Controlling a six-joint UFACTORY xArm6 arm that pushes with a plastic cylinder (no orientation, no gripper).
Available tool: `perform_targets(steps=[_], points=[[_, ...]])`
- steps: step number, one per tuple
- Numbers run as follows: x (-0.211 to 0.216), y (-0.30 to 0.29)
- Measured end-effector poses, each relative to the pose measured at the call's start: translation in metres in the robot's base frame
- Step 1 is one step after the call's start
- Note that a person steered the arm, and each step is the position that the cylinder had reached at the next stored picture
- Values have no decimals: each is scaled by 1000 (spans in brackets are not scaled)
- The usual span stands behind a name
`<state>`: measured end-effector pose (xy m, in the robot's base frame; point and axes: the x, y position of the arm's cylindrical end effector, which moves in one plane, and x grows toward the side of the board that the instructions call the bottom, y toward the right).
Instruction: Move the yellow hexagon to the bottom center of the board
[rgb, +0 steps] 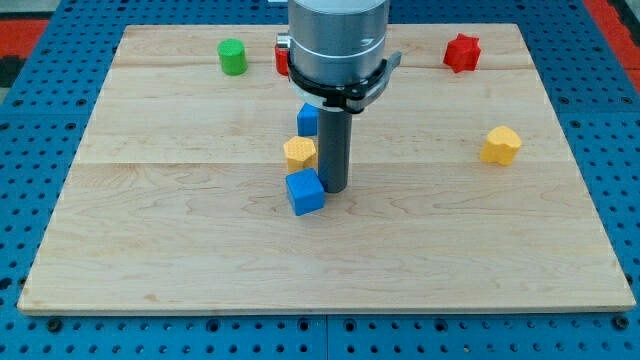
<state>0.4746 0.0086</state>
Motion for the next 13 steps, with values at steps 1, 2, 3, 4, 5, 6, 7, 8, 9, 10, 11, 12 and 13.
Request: perform_targets(steps=[1, 2, 3, 4, 5, 6, 7, 8, 9, 10, 11, 12, 13], points=[[-8, 26], [-73, 109], [-119, 201], [-95, 274], [-72, 229], [-37, 178], [25, 117], [58, 54], [83, 113], [114, 130], [110, 75], [86, 48], [70, 25]])
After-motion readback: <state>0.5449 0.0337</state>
